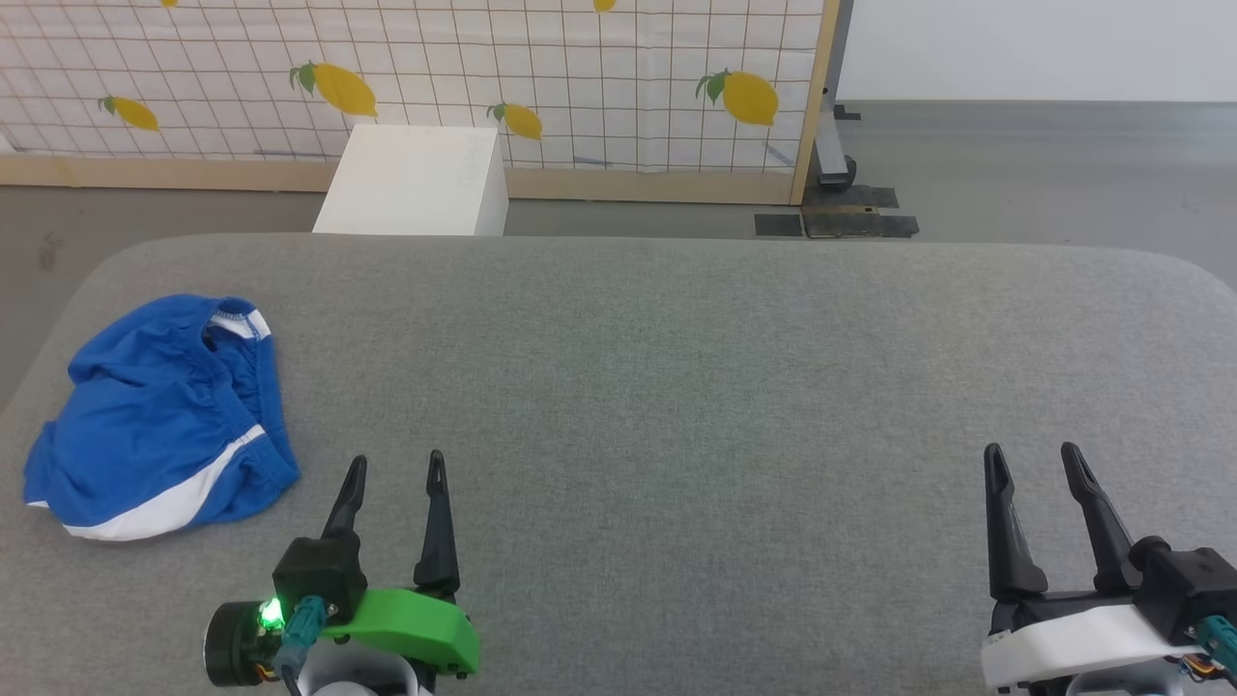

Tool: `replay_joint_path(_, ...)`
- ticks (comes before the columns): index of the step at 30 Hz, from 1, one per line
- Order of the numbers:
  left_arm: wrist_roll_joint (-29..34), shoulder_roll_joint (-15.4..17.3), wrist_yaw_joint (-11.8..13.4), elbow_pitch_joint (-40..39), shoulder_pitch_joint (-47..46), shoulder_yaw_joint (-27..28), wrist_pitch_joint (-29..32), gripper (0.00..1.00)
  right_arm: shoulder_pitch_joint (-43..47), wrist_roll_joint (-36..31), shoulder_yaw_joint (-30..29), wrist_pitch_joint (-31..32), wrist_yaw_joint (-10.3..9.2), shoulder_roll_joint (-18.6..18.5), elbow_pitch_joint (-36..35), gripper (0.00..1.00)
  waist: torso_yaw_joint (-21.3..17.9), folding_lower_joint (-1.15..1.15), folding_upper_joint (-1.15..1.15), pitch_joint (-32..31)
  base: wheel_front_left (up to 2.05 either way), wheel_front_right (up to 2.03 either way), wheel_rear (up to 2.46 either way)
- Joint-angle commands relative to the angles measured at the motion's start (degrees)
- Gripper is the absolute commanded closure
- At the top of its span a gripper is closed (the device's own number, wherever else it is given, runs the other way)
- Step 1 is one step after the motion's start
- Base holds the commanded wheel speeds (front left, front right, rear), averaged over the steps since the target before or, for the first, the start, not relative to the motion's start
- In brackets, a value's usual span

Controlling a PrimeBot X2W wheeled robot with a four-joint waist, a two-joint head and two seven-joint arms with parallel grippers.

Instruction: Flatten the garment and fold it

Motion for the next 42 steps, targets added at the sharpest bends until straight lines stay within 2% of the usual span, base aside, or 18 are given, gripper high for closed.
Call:
replay_joint_path(1, 0.4, -0.2, 0.3, 0.0, -1.0, 0.2, -0.3, 0.00, 0.5, -0.4, 0.0, -0.3, -0.09, 0.1, -0.4, 0.00, 0.2, 0.00, 0.00, 0.1, 0.00, 0.00, 0.00)
replay_joint_path(10, 0.5, -0.2, 0.4, -0.3, -2.1, 1.1, -0.3, 0.00, 0.2, -1.0, 0.0, -0.3, -0.09, 0.1, -2.3, 0.00, 4.3, 0.00, 0.00, 1.6, 0.00, 0.00, 0.00)
replay_joint_path(35, -0.2, -0.2, 2.3, -1.6, -2.1, 5.9, -0.3, 0.00, -0.9, -2.8, 0.4, -0.3, -0.09, 0.1, -4.3, 0.00, 26.5, 0.00, 0.00, 3.9, 0.00, 0.00, 0.00)
replay_joint_path(42, -0.4, -0.2, 2.0, -1.4, -1.9, 7.1, -0.3, 0.00, -1.2, -3.1, 0.8, -0.3, -0.09, 0.1, -4.2, 0.00, 30.5, 0.00, 0.00, 3.9, 0.00, 0.00, 0.00)
